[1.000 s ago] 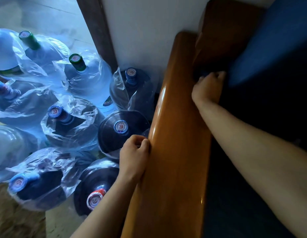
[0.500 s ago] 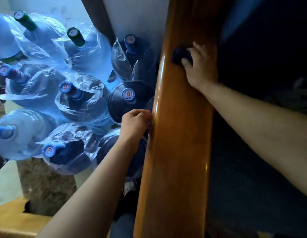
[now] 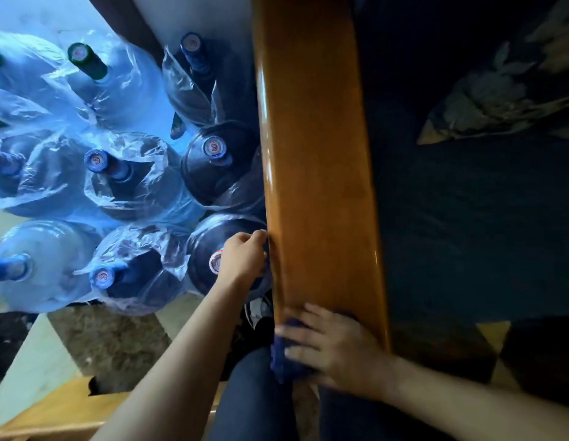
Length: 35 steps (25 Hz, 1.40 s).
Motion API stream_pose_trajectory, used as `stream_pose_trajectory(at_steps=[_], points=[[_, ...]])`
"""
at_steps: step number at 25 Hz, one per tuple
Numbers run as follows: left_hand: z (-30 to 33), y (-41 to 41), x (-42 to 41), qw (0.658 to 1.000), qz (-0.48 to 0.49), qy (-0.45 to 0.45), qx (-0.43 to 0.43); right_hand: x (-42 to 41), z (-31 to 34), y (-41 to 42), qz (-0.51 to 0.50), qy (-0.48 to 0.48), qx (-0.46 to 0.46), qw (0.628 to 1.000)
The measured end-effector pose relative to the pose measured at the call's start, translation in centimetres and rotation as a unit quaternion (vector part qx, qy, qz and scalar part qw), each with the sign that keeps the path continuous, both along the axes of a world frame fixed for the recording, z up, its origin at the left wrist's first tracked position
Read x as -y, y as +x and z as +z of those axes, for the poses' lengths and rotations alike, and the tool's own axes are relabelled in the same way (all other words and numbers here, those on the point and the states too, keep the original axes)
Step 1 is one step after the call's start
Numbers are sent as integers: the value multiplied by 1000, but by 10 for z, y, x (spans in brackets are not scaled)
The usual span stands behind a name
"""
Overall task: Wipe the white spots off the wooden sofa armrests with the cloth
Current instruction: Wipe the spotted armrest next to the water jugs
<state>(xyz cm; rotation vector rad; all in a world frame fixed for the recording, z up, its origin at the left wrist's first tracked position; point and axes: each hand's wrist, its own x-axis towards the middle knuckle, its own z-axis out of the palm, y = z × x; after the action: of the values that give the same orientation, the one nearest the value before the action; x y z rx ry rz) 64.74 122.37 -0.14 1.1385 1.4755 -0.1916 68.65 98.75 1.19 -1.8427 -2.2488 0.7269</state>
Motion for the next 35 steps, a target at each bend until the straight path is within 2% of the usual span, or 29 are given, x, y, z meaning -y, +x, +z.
stream_pose_trajectory(at_steps=[2, 4, 7, 9, 11, 13, 16, 18, 19, 21, 23, 25, 28, 30, 32, 35], points=[[1, 0, 6, 999, -7, -13, 28, 32, -2, -4, 77, 5, 6, 997], [1, 5, 1, 1000, -18, 1, 25, 9, -11, 33, 34, 72, 4, 997], [-5, 10, -4, 999, -18, 18, 28, -69, -19, 147, -196, 102, 18, 975], [-4, 12, -2, 998, -39, 47, 26, -117, -21, 218, -387, 101, -29, 916], [-2, 12, 0, 997, -48, 63, 24, -150, -21, 248, -517, 78, -142, 841], [0, 10, 4, 996, -54, 72, 18, -149, -21, 235, -585, 78, -203, 781], [4, 5, 12, 994, -72, 85, 2, -82, -21, 152, -625, 84, -260, 731], [9, -4, 23, 989, -101, 106, 0, -11, -21, 74, -660, 76, -249, 705], [12, -9, 29, 988, -110, 110, 2, 22, -18, 39, -658, 74, -233, 712], [19, -23, 38, 989, -115, 92, 10, 68, -11, -21, -632, 48, -189, 750], [21, -36, 45, 995, -92, 48, 12, 77, -10, -42, -627, 24, -146, 764], [20, -52, 48, 999, -44, -23, 10, 44, -11, -23, -614, 14, -61, 787], [20, -67, 43, 992, 24, -115, 40, -61, -15, 30, -565, 11, 57, 823], [22, -73, 34, 992, 34, -116, 34, -129, -18, 46, -512, 1, 79, 855], [23, -77, 24, 995, 43, -87, 27, -163, -20, 35, -424, -16, 119, 898], [22, -85, 22, 997, 27, -63, 39, -136, -18, -5, -270, -16, 165, 948]])
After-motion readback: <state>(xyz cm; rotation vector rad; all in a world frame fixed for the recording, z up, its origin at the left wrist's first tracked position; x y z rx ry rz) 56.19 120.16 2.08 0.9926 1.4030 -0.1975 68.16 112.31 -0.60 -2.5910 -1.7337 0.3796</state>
